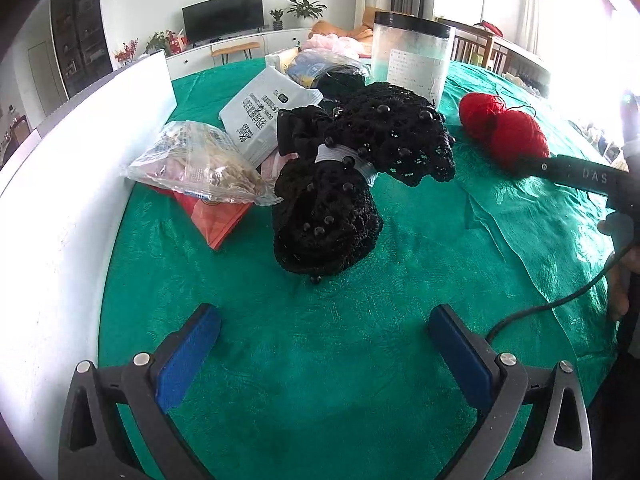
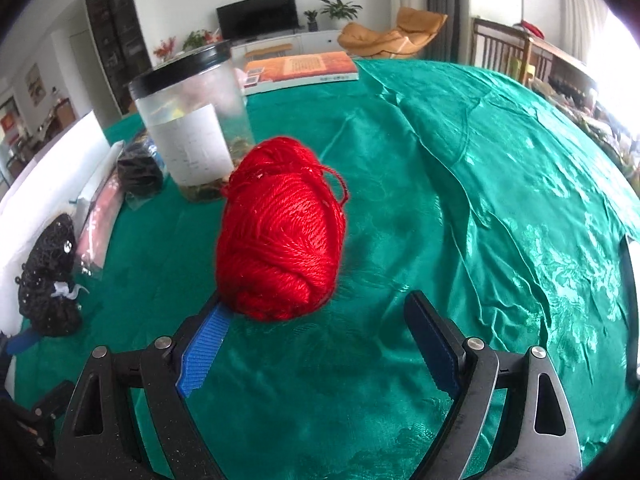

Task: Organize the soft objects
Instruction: 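Move the right tool to the red yarn ball while the left tool hovers over the black bundle, then close the right tool on the red yarn while the left tool grasps the black bundle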

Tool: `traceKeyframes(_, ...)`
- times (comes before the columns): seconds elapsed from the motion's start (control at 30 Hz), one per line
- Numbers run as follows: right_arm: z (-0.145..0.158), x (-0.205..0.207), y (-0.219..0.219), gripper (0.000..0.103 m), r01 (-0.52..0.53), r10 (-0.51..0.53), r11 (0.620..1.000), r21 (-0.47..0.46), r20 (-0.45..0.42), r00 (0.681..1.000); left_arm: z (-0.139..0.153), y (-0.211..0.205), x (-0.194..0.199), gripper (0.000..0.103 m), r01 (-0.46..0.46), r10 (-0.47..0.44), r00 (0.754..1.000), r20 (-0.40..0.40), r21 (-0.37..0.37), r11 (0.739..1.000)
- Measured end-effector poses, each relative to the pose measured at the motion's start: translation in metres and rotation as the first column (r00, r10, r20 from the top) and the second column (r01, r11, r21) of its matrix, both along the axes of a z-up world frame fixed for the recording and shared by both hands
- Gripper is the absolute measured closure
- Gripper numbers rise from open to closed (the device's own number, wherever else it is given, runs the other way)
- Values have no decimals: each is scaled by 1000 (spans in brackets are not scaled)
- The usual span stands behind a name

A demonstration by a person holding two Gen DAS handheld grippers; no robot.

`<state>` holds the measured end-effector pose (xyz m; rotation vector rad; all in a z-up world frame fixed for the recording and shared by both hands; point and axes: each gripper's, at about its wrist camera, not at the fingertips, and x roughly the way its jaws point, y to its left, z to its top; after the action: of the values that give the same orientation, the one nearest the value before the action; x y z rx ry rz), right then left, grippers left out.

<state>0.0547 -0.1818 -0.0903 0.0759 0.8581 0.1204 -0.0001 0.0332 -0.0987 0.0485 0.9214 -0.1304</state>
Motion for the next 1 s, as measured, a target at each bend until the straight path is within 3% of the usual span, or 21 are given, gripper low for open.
traceKeyframes(0.07,-1,1,-8,14,15,-15,999,47,-9,1000,2,2,-1,0,4,-4,1000,-16,-2,1000)
traceKeyframes(0.17,0,2,-9,14,15,-15,999,46,-10,1000,9,9,-4,0,-14,12,999,-45,-52,999)
traceKeyframes(0.27,0,1,-5,14,4,-4,1000,24,-11,1000,25,13,-10,0,-24,25,1000,10,-92,995)
traceKeyframes(0.4,1,-2,-3,14,0,0,1000,31,-8,1000,50,1,1,0,-3,10,994,107,-66,998)
traceKeyframes(0.5,4,-4,-3,14,4,-4,999,52,3,1000,53,-16,21,0,25,-22,991,133,-25,999)
traceKeyframes(0.57,10,-8,-5,14,8,-10,998,69,29,1000,46,-27,36,3,36,-40,992,117,42,998)
traceKeyframes(0.67,25,-14,-6,14,-19,11,995,98,78,997,29,-37,51,21,44,-54,997,61,146,988)
traceKeyframes(0.73,34,-7,3,14,-65,61,996,60,65,996,22,-37,57,49,30,-36,999,32,182,983)
traceKeyframes(0.77,37,-1,10,14,-94,93,995,24,53,994,22,-35,56,58,15,-22,999,38,191,981)
traceKeyframes(0.83,34,17,26,14,-168,167,985,-49,-8,986,31,-24,57,63,15,-19,999,33,110,994)
traceKeyframes(0.87,25,30,33,17,-204,198,976,-79,-82,977,36,-17,59,64,16,-17,999,31,52,999)
traceKeyframes(0.9,17,41,35,35,-220,207,972,-82,-144,968,43,-10,59,65,17,-17,999,29,-11,1000)
traceKeyframes(0.93,14,49,32,59,-205,191,976,-72,-164,968,50,-5,59,65,21,-19,999,35,-60,998)
traceKeyframes(1.0,18,60,19,60,-135,128,990,-37,-152,980,65,5,60,65,24,-17,999,47,-137,990)
